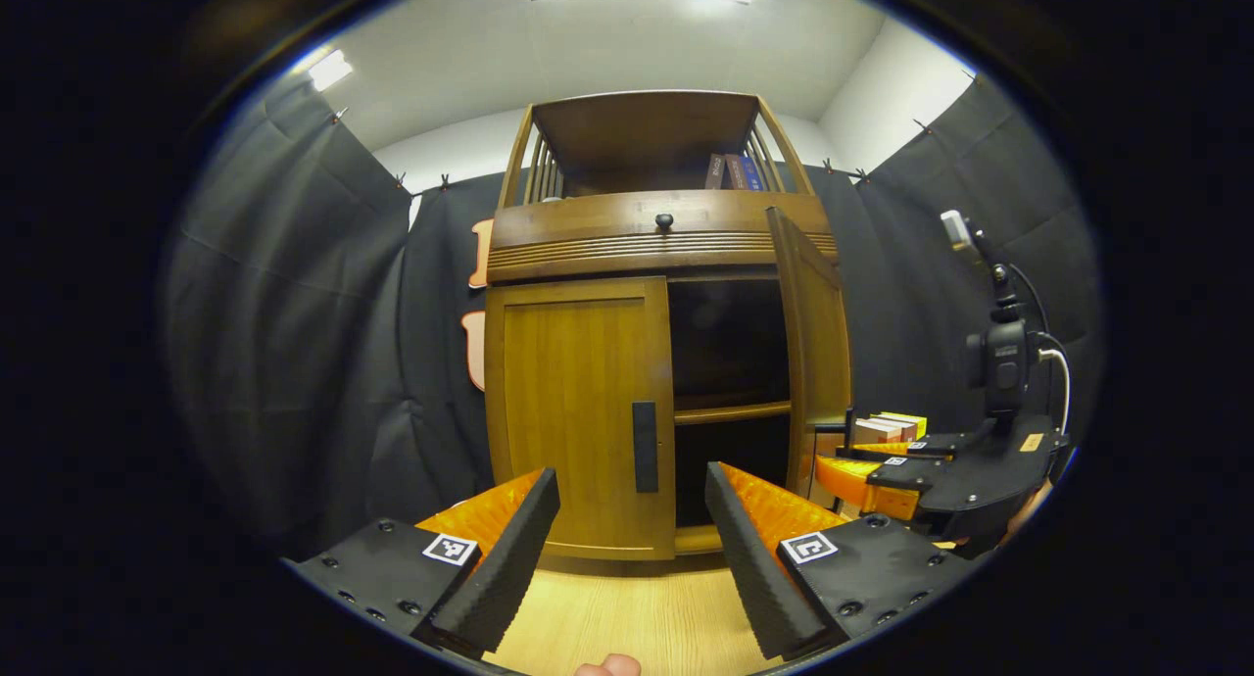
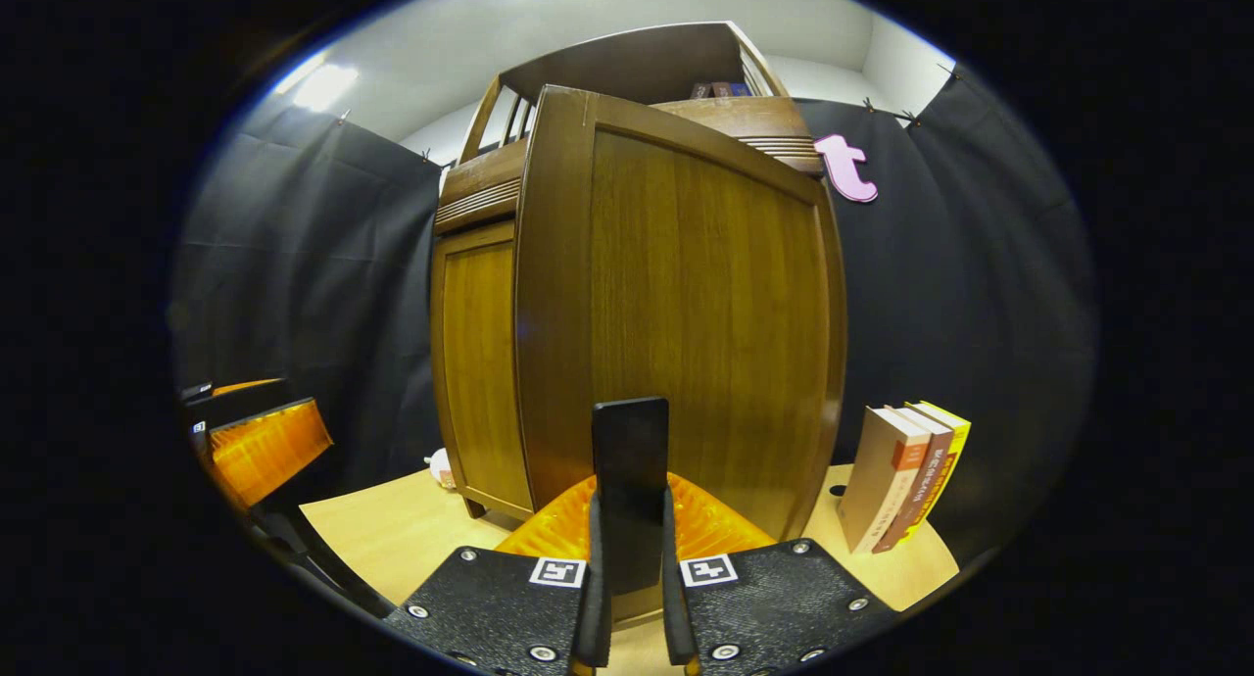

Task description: Open the right door of the double-door shoe cabinet with the right hand, and open the left door with the left hand.

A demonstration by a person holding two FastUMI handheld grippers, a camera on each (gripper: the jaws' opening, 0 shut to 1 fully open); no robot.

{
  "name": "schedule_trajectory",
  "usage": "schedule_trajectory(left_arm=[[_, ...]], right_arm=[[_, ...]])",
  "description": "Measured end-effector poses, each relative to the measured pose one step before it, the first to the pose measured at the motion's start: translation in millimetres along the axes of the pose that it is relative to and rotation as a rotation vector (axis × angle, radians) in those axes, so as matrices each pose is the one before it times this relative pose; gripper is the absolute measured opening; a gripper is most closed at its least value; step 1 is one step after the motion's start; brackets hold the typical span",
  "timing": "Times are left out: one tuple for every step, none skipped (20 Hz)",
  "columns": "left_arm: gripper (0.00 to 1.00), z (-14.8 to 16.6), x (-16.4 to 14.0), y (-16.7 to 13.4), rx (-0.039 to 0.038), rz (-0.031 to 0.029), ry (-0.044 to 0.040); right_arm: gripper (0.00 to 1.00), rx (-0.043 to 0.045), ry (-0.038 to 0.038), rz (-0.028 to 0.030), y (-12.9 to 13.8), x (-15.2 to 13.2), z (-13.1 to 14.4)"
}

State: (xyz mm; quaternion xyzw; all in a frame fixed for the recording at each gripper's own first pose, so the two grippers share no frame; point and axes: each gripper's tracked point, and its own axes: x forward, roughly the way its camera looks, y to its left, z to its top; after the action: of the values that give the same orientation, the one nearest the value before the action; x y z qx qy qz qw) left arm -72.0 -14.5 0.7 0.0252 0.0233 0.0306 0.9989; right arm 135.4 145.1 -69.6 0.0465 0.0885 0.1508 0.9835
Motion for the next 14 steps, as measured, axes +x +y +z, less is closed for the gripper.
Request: schedule_trajectory(left_arm=[[0.98, -1.67, 1.37, -3.50, -0.00224, -0.00441, 0.00038], [0.98, -0.19, 1.15, -3.33, -0.00102, -0.00488, -0.00047], [0.98, 1.82, 1.69, -2.35, 0.00017, -0.00336, -0.00114], [0.98, 0.71, 2.39, -1.93, 0.00262, 0.00194, -0.00110], [0.98, -0.64, 1.54, -0.89, 0.00227, 0.00333, -0.00044], [0.98, 0.15, 1.46, -1.47, -0.00028, 0.00241, -0.00039], [0.98, 1.36, 0.39, -1.16, -0.00399, -0.00133, -0.00184], [0.98, 0.42, 1.36, -1.33, -0.00404, -0.00469, -0.00140], [0.97, -0.35, 1.33, -1.70, -0.00026, -0.00487, 0.00139], [0.96, -1.17, 1.01, -0.02, 0.00389, -0.00117, 0.00314], [0.98, -2.31, 0.48, 1.16, 0.00308, -0.00041, 0.00228], [0.98, -0.64, 0.70, -0.53, 0.00041, -0.00235, -0.00028], [0.97, 1.02, -1.43, -0.69, -0.00093, -0.00136, 0.00050], [0.98, 0.82, -0.59, -0.99, -0.00232, -0.00421, 0.00058]], right_arm=[[0.23, -0.00317, 0.00153, -0.00953, -3.74, -3.31, 0.82], [0.25, -0.00906, 0.00364, -0.01489, -4.49, -4.08, -0.55], [0.21, -0.01240, 0.00682, -0.01721, -5.17, -3.86, -0.06], [0.17, -0.00724, 0.00863, -0.01844, -6.92, -4.33, -1.22], [0.21, 0.00189, 0.00578, -0.01945, -6.17, -2.92, -1.01], [0.21, 0.00450, 0.00237, -0.01586, -5.66, -5.23, 0.21], [0.21, 0.00395, -0.00204, -0.01186, -3.70, -2.31, 0.13], [0.20, 0.00468, -0.00170, -0.01389, -4.45, -1.21, -0.27], [0.20, 0.00321, -0.00234, -0.01721, -4.69, -1.67, -0.32], [0.20, 0.00205, -0.00016, -0.02294, -6.79, -2.94, 0.78], [0.16, 0.00179, -0.00869, -0.02830, -8.81, -1.35, 1.28], [0.13, 0.00168, -0.00336, -0.02920, -8.62, -1.37, 0.05], [0.11, 0.00950, -0.00436, -0.02768, -8.95, -0.79, 0.92], [0.10, 0.01012, -0.00010, -0.02809, -6.16, -1.35, 0.27]])
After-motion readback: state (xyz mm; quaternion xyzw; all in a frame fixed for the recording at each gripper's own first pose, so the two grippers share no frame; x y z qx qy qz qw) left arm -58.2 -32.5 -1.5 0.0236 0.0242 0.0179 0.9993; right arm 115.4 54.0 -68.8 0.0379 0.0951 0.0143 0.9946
